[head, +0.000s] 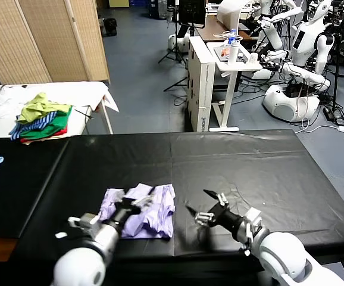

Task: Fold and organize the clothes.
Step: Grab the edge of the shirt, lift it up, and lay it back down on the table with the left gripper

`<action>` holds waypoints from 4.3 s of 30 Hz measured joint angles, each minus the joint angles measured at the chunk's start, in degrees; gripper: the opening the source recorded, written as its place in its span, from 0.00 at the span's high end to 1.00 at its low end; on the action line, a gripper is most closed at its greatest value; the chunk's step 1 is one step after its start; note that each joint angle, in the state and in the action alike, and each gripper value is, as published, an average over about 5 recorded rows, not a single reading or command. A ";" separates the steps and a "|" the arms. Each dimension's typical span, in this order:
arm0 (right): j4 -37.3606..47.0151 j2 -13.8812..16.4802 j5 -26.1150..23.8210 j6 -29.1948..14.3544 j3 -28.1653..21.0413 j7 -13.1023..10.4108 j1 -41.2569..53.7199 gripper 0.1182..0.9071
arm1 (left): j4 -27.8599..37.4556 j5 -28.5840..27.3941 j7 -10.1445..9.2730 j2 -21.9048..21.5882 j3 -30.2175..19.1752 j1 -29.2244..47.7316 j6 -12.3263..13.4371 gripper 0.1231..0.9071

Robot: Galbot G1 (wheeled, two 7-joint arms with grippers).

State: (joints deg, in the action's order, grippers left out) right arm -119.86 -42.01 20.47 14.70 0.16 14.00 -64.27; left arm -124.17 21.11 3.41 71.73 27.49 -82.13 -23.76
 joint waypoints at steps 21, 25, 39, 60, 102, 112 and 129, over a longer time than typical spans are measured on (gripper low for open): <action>1.92 -3.63 2.07 -0.42 -15.04 -3.96 3.78 0.00 | 2.02 -1.75 0.38 -5.87 4.03 -2.09 0.42 0.00; 2.80 -5.38 2.27 -0.34 -15.73 -4.00 3.83 0.00 | 1.91 -1.96 0.36 -5.68 4.08 -2.55 0.43 0.00; 4.47 -8.37 1.83 -0.01 -14.40 -5.77 3.01 0.67 | 1.59 -2.69 0.36 -4.23 4.37 -3.64 0.86 0.00; -0.66 -1.83 8.97 8.14 -7.49 -8.24 -2.43 0.95 | 2.75 -3.47 0.50 -3.11 4.61 -4.19 1.71 0.00; -6.22 -4.86 13.63 7.55 15.63 -11.72 -13.42 0.00 | 8.54 9.84 2.96 13.83 13.71 -8.26 4.50 0.04; -6.17 -5.26 13.62 7.45 15.78 -11.72 -13.23 0.00 | 9.71 10.27 3.24 14.82 13.69 -8.47 4.83 0.33; -5.07 -7.24 13.09 7.40 16.22 -12.40 -12.52 0.00 | 6.02 2.41 2.93 9.65 17.30 -9.44 5.35 0.93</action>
State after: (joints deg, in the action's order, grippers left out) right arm -124.93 -49.25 33.56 22.10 16.38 1.61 -76.79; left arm -118.14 23.52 6.34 81.39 44.79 -91.57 -18.41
